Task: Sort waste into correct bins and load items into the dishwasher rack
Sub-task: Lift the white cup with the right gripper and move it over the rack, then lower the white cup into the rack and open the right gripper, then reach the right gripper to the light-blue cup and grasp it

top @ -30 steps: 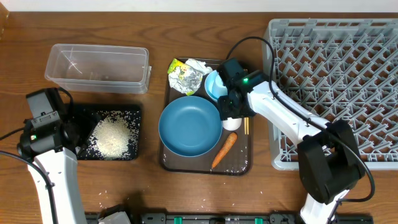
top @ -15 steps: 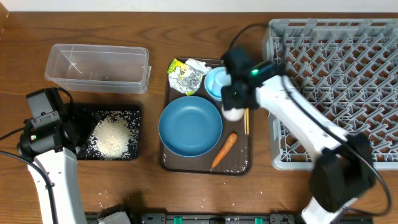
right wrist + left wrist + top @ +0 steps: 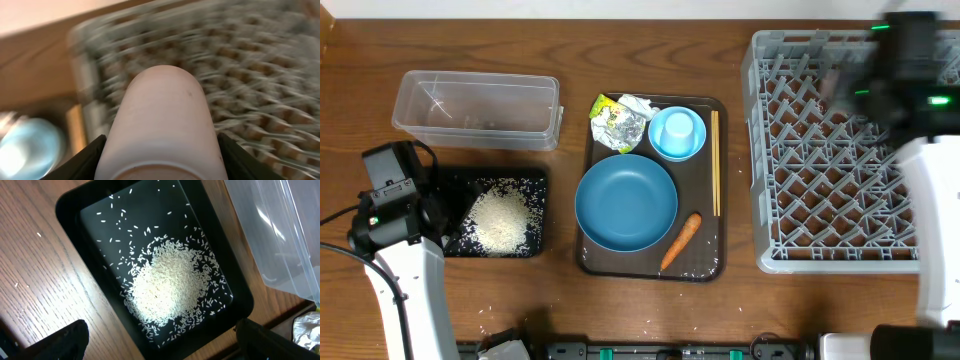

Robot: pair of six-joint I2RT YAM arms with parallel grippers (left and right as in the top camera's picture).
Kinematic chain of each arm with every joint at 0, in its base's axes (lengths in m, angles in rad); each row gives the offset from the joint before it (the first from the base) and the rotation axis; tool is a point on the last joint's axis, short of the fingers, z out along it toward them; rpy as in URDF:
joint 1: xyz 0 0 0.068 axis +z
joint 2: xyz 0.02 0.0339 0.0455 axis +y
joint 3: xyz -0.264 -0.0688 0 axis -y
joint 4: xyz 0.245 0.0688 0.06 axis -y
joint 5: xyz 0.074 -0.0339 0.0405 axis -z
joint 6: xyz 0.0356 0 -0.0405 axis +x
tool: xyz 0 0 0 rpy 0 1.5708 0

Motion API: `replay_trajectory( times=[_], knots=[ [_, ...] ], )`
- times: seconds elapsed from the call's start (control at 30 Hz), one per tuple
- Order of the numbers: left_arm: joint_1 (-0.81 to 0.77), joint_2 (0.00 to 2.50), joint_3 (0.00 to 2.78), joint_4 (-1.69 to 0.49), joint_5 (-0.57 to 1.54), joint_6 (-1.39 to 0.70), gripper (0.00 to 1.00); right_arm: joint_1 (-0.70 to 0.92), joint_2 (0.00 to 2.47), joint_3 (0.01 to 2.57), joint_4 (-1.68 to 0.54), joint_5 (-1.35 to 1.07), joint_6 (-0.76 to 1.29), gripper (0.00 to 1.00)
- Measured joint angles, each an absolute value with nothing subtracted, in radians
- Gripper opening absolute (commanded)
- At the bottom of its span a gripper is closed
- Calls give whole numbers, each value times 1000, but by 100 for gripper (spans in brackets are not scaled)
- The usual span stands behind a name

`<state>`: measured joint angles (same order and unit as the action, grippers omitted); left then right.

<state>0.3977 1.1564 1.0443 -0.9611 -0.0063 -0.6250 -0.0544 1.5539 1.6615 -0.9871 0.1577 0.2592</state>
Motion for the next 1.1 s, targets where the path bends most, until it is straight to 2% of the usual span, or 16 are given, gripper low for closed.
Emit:
replay_trajectory(
  times=[0.2,0.43,0.7,0.73,0.8,1.03,1.1],
  knots=[
    [398,1157,1044,-961,-6,-625,96,-339,1597,1662,-906,138,262,58],
    [398,1157,1044,-962,-6,-625,96,-487,1747,1662,-865,125,263,70],
    [398,1157,1044,-961,-6,-625,96,-555,1802,1661,-865,124,262,73],
    [398,1157,1044,-961,-6,-625,96,-556,1802,1661,-865,123,262,75],
    [398,1157,1044,-961,-6,-625,96,-557,1802,1661,-865,112,266,86],
    [398,1157,1044,-961,-6,-625,96,-554,1802,1661,-867,-27,252,84],
    [398,1157,1044,-961,-6,-625,96,-550,1802,1661,-867,-102,237,87]
  ],
)
